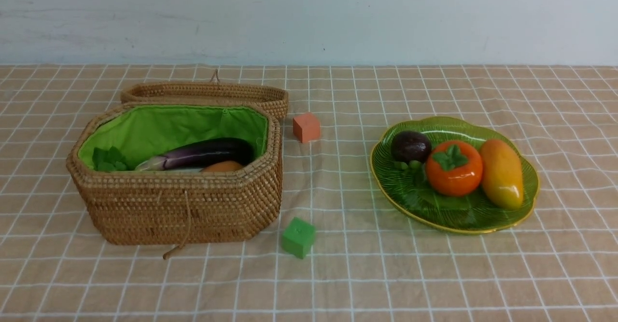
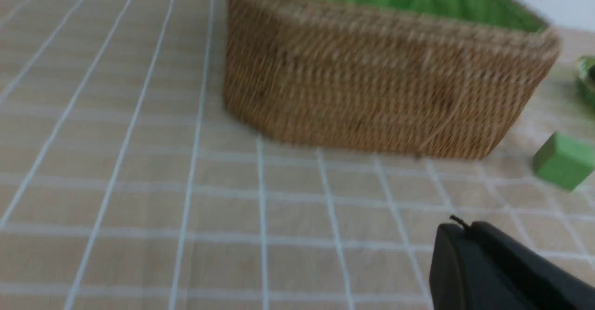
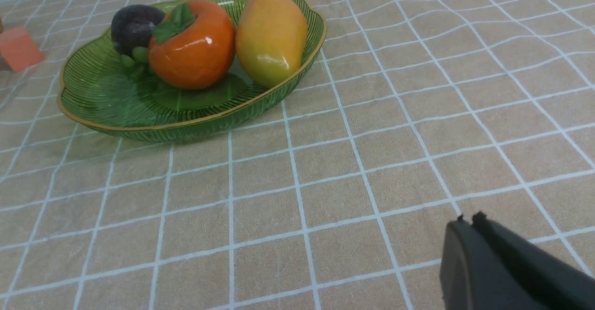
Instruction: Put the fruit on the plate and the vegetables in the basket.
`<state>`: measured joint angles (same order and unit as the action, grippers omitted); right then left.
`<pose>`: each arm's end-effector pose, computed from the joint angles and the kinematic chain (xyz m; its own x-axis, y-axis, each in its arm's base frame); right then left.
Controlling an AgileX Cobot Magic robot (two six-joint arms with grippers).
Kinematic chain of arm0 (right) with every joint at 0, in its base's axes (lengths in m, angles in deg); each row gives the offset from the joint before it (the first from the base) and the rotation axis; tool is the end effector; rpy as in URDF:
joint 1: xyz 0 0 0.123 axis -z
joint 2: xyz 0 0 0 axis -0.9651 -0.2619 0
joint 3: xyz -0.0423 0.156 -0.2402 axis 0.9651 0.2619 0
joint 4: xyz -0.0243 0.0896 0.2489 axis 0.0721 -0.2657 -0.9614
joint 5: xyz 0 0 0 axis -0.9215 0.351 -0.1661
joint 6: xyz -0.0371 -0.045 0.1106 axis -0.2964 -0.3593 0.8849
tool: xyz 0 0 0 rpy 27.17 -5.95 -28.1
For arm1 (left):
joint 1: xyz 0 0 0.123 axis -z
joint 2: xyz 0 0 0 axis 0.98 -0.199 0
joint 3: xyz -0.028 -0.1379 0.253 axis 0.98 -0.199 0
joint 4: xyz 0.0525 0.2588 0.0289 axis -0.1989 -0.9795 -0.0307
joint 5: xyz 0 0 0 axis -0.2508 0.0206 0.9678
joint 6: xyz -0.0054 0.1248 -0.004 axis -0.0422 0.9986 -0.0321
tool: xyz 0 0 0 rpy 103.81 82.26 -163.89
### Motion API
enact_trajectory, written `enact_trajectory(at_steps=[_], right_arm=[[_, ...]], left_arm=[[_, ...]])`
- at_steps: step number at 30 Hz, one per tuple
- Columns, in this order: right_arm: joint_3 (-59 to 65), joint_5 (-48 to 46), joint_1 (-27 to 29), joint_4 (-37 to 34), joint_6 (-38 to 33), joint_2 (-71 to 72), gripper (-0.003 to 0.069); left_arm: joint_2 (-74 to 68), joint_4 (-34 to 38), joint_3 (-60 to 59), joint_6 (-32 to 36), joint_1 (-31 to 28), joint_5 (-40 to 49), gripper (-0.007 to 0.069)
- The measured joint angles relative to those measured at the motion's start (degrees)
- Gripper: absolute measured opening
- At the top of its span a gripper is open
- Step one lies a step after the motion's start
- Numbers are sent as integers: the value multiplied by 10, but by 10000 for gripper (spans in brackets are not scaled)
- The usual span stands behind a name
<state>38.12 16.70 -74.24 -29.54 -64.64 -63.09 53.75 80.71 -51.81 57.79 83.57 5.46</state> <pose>0.0939 -0.0072 0.1637 -0.2839 0.1816 -0.9415 0.1106 0.9815 0.1560 0.0950 -0.0121 0.1623 -0.2963 -0.2353 -0.9256 0.0414 0.9651 -0.2586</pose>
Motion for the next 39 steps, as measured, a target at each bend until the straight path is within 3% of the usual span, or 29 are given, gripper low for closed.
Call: enact_trajectory(at_steps=[4,8,39], right_arm=[[0,0,0,0,0,0,5],[0,0,0,1,0,0,6],[0,0,0,2,1,0,36]], left_arm=[[0,-2,0,-78,-3,18,-13],[0,-8,0,-112,-3,16,-13],[0,-10,0,-121,-3,16,-13]])
